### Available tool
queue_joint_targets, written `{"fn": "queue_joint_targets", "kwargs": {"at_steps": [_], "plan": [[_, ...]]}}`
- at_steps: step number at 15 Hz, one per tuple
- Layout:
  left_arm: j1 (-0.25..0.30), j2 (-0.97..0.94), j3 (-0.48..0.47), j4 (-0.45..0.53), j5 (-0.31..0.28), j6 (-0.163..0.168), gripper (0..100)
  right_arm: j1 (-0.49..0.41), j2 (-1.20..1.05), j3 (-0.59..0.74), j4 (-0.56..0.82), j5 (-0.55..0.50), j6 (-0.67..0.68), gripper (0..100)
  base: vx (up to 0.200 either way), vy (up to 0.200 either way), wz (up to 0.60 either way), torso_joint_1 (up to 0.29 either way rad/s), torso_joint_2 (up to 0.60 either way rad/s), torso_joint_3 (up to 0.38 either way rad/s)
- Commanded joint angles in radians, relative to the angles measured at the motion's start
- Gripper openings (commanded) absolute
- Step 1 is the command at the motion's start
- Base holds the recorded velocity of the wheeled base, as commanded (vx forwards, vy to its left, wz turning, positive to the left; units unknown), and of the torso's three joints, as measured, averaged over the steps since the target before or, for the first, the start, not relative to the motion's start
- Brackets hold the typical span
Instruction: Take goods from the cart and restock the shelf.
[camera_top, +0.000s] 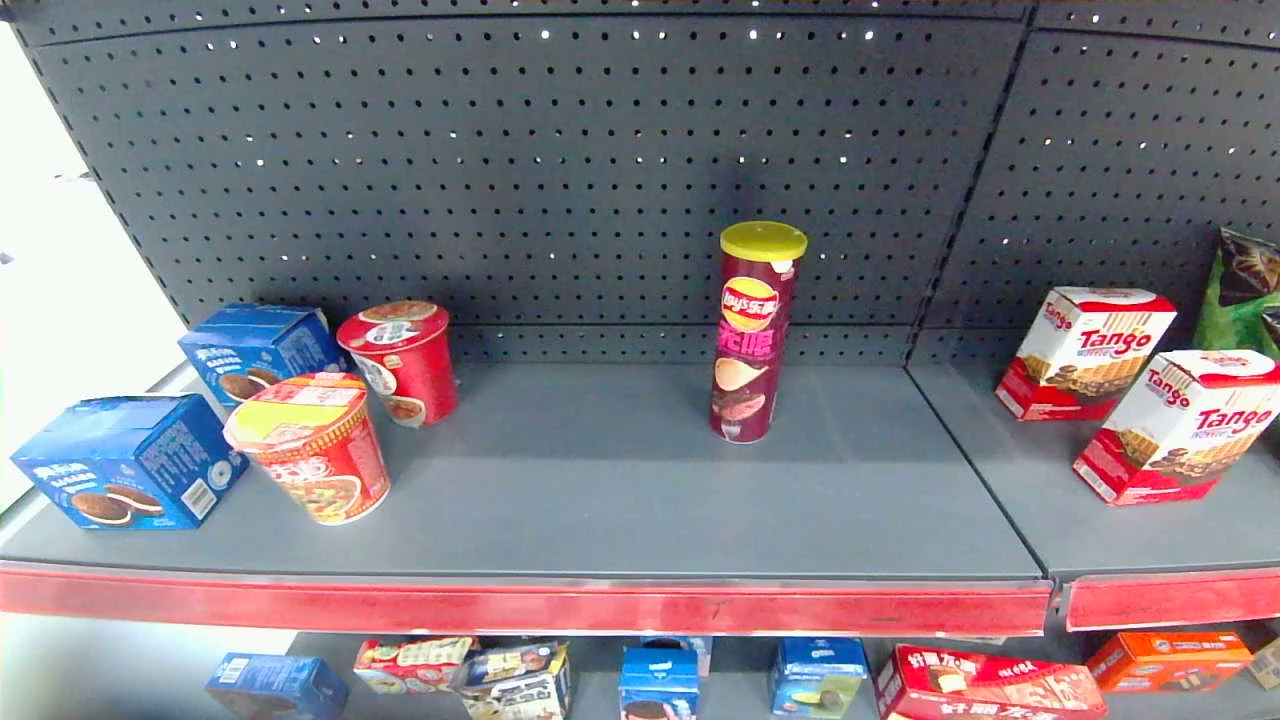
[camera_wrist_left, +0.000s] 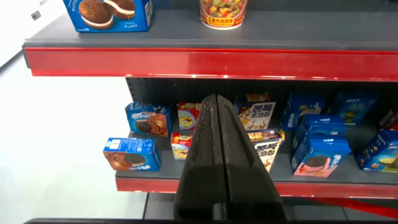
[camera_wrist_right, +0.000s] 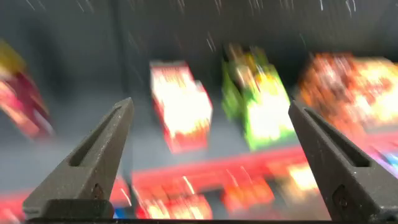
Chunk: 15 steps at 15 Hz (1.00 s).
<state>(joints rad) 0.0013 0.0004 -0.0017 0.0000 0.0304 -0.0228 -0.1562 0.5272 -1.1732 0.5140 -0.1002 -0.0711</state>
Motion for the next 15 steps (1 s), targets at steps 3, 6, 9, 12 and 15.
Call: {"fn": "queue_joint_targets", "kwargs": {"at_steps": [3,6,9,12,15], "plan": [[0.0,0.0,0.0,0.0,0.0,0.0,0,-0.075,-0.116,0.052,0.123,0.005,-0.035,100,0.0,0.0,0.0,0.0,0.0,0.0],[0.0,0.0,0.0,0.0,0.0,0.0,0,-0.023,-0.199,0.138,0.208,0.059,-0.092,100,0.0,0.0,0.0,0.0,0.0,0.0],[0.0,0.0,0.0,0.0,0.0,0.0,0,-0.023,-0.288,0.305,0.196,-0.027,0.02,100,0.0,0.0,0.0,0.0,0.0,0.0],[0.0,0.0,0.0,0.0,0.0,0.0,0,-0.042,-0.317,0.386,0.19,-0.024,0.02,100,0.0,0.0,0.0,0.0,0.0,0.0],[0.0,0.0,0.0,0.0,-0.006,0.01,0,-0.049,-0.314,0.386,0.202,-0.038,0.02,100,0.0,0.0,0.0,0.0,0.0,0.0]]}}
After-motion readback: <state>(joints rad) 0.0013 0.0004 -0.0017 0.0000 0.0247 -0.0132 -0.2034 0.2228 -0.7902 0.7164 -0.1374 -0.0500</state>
